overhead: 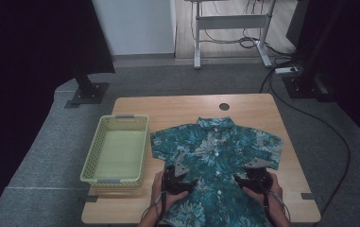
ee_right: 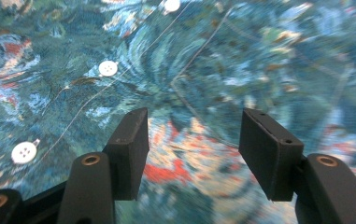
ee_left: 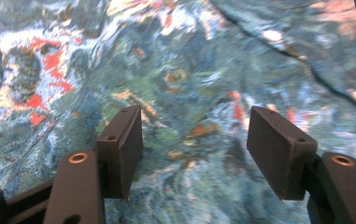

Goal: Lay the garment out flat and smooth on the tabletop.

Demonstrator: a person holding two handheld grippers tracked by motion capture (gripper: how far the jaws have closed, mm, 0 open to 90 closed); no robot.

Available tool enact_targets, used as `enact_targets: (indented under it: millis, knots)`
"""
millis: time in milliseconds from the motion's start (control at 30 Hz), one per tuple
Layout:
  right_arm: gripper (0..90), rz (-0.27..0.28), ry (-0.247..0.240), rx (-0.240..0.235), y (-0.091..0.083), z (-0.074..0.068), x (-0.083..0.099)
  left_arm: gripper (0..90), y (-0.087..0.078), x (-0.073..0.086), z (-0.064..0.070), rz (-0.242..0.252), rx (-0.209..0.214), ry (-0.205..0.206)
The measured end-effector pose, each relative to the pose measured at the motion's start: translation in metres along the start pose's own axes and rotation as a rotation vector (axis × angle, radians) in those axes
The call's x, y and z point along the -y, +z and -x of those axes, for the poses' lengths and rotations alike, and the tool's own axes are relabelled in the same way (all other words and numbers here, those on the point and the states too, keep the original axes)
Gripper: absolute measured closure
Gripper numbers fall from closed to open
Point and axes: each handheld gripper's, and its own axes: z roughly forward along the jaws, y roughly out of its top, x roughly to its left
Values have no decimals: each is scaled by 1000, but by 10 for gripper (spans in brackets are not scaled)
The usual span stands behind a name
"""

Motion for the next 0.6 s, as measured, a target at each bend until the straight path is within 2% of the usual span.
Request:
enact_targets:
  millis: [167,300,433,600]
  knots:
    - [392,-3,4,3,15,-11,7,356,3,3,2,3,-11,8]
    - [390,16,15,10,16,-13,9,352,3,4,4,7,-25,41]
    - [390,38,20,13,15,-13,13,353,3,5,4,10,-26,37]
    - [398,95,32,26,14,-15,21,378,2,5,3,12,-32,31]
